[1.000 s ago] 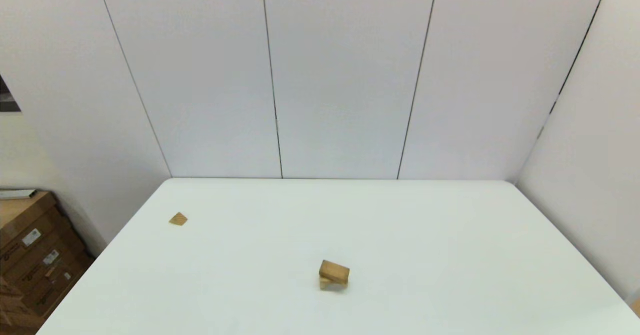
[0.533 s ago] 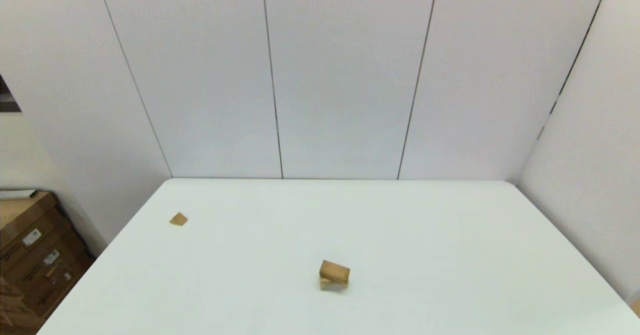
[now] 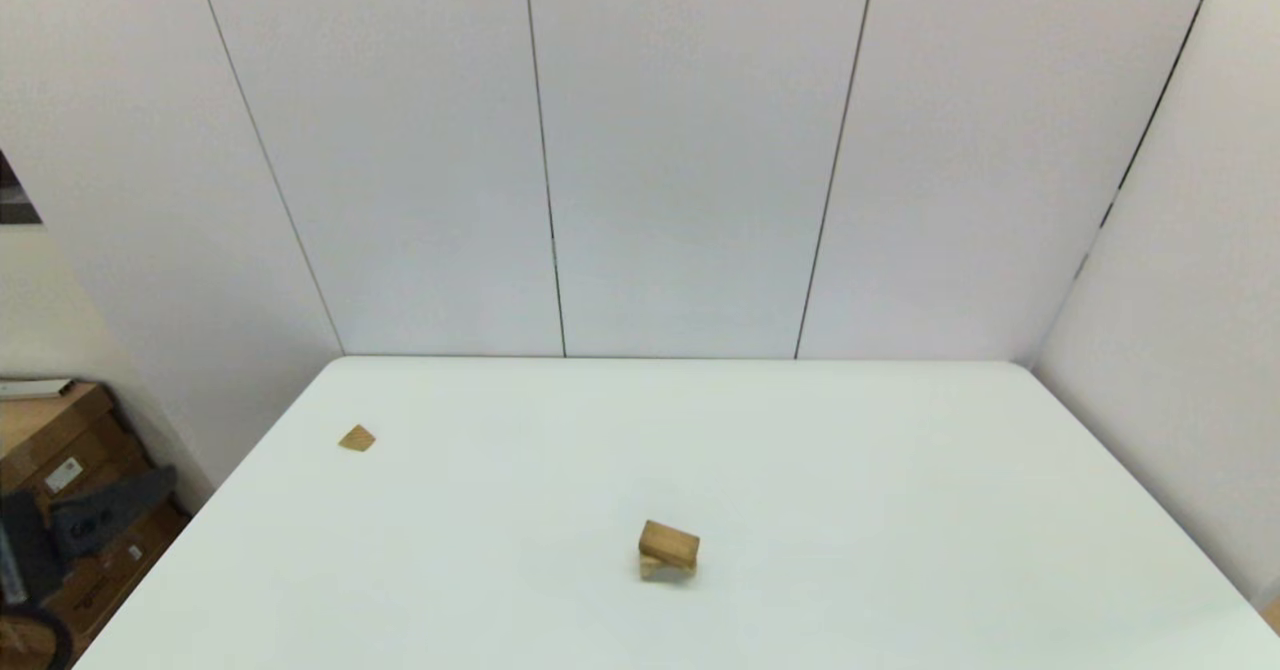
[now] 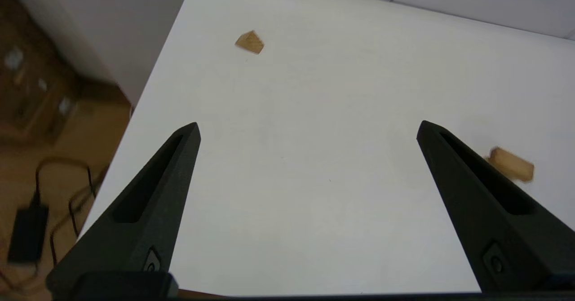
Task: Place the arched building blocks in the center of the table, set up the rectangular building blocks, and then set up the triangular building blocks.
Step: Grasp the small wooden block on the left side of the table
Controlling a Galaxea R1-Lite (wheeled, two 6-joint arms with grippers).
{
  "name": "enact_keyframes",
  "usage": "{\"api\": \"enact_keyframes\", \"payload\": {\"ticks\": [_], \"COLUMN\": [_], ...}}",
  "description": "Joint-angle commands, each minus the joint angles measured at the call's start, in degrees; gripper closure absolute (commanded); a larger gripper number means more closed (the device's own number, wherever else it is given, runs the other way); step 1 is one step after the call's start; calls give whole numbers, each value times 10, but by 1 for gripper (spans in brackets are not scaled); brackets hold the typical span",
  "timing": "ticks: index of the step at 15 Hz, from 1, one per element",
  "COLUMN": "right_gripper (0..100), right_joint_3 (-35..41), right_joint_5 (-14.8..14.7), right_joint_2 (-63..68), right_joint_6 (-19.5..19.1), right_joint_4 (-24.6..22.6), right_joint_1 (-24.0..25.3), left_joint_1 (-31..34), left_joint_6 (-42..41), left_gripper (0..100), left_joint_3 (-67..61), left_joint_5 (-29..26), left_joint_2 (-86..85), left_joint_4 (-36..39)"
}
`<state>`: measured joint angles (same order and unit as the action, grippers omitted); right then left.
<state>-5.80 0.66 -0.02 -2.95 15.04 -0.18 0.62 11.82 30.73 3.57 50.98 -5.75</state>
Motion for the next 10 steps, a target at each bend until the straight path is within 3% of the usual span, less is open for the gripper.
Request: {"api": "enact_keyframes", "payload": {"ticks": [1, 4, 8, 10], "right_gripper": [0, 0, 0, 0], "right_joint_3": [0, 0, 0, 0], "right_joint_5": [0, 0, 0, 0], "right_joint_2": [-1, -1, -1, -1], "right_joint_6": [0, 0, 0, 0], "right_joint_4": [1, 1, 1, 1], "right_joint_1": [0, 0, 0, -1], "left_joint_1": [-7, -19, -18, -17], "left_joint_6": [173, 276, 424, 488], "left_gripper": [0, 0, 0, 0], "left_joint_3": [206, 326, 480, 573], "left_joint_5": [86, 84, 82, 71], "left_joint_2": [340, 420, 555, 635], "left_joint_4": [-10, -153, -283, -392]}}
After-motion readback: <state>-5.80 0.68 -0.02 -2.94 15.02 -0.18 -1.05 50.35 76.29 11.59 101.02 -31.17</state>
